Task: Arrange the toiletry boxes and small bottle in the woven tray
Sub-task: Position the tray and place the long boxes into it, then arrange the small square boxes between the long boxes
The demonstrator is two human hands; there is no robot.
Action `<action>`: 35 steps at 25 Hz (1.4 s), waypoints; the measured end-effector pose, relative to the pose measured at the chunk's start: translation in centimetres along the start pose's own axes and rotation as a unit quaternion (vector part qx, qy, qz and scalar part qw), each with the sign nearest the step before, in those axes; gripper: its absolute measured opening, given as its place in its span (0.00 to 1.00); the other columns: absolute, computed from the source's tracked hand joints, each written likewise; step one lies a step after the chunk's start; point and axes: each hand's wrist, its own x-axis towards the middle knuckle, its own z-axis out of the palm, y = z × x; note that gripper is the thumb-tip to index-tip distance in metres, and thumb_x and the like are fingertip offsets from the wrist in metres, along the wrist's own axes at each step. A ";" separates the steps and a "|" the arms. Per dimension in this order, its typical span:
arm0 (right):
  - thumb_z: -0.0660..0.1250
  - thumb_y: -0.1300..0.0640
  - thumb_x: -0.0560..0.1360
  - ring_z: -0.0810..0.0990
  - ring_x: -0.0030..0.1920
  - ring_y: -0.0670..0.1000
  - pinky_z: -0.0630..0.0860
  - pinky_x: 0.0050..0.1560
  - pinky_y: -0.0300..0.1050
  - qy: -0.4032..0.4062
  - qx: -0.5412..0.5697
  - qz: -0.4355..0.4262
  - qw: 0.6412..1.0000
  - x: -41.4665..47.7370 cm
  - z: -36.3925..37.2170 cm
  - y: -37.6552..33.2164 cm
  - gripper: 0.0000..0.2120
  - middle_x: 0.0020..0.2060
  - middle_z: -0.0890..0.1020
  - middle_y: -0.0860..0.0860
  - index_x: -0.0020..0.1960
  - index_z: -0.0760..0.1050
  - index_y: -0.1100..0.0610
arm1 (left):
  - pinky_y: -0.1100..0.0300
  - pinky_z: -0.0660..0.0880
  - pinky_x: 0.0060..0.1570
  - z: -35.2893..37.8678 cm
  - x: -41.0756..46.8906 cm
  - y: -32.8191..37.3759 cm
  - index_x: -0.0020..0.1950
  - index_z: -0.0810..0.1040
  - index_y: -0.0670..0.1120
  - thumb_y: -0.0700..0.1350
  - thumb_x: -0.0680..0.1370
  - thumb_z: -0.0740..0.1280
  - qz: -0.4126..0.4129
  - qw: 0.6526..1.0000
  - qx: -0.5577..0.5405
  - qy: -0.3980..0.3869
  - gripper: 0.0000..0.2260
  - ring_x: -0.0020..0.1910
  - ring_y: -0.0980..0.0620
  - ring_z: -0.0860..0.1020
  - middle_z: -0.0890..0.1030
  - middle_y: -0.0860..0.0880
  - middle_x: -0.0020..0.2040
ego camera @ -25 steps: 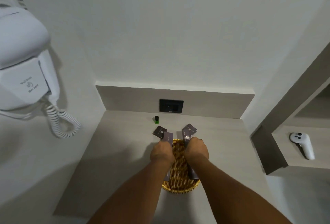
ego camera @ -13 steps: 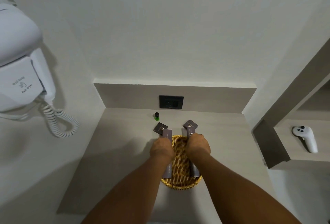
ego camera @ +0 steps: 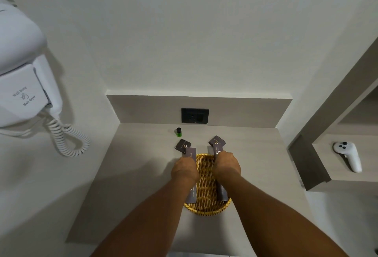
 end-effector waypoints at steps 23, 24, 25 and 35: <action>0.73 0.59 0.71 0.78 0.37 0.55 0.75 0.37 0.45 0.010 -0.019 -0.037 0.999 8.2 -7.5 -0.7 0.06 0.38 0.79 0.57 0.43 0.77 0.61 | 0.54 0.77 0.43 -10.7 6.1 -3.2 0.66 0.74 0.42 0.38 0.72 0.71 0.191 0.973 0.127 0.029 0.22 0.50 0.45 0.79 0.79 0.43 0.55; 0.73 0.59 0.71 0.79 0.38 0.55 0.76 0.37 0.46 0.002 -0.015 -0.038 0.999 8.8 -7.2 -0.8 0.07 0.38 0.79 0.57 0.44 0.78 0.62 | 0.52 0.78 0.51 -10.3 6.7 -3.6 0.69 0.72 0.43 0.37 0.72 0.70 0.211 0.966 0.150 0.010 0.25 0.55 0.44 0.78 0.78 0.42 0.60; 0.74 0.59 0.71 0.79 0.38 0.55 0.78 0.39 0.47 -0.006 -0.009 -0.038 0.999 9.2 -6.8 -1.1 0.08 0.38 0.79 0.57 0.44 0.78 0.62 | 0.52 0.78 0.54 -9.8 7.1 -3.8 0.69 0.73 0.43 0.36 0.72 0.69 0.228 0.960 0.164 -0.006 0.24 0.58 0.43 0.78 0.78 0.42 0.61; 0.81 0.56 0.62 0.78 0.48 0.57 0.79 0.51 0.53 -0.091 -0.027 -0.024 0.995 14.4 -3.2 -3.0 0.27 0.47 0.78 0.56 0.56 0.72 0.59 | 0.49 0.75 0.60 -6.8 12.9 -2.4 0.63 0.75 0.41 0.36 0.73 0.69 0.369 0.903 0.218 -0.030 0.18 0.60 0.45 0.77 0.78 0.43 0.62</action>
